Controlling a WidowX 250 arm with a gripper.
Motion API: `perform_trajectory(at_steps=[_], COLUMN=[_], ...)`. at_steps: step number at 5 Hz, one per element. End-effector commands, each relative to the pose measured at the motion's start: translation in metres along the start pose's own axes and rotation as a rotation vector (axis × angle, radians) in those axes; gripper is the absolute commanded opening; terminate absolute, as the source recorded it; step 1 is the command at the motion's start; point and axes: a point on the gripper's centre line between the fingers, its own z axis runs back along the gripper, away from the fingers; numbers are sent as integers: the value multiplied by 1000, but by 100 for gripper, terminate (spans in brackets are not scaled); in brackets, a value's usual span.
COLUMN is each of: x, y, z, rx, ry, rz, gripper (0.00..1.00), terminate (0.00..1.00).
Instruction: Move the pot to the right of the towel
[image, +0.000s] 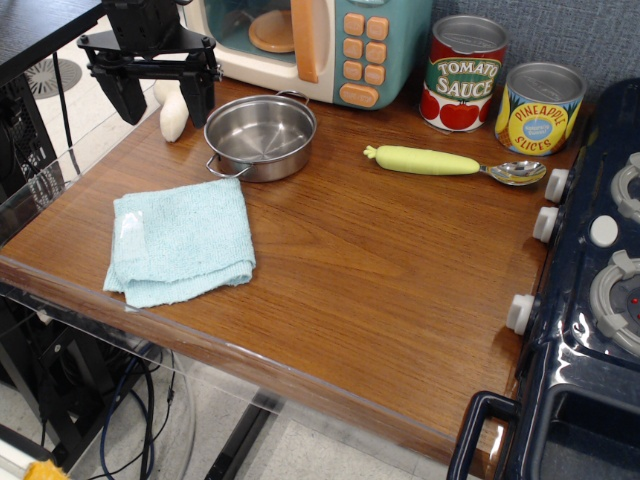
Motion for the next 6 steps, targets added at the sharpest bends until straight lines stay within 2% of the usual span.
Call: perform_trajectory(at_steps=[1,2,3,4,5,6], x=[24,31,37,45,49,50], y=[3,-3,-8,-11,-16,-17], z=[-9,-29,-40,-52,-61,-64], rx=[70,38,45,28,43,64], ry=[-28,-30,-32,-27,-17,-16], rz=[60,85,101,111,114,125], gripper=[100,100,100,100,100,0], terminate=[0,0,0,0,0,0])
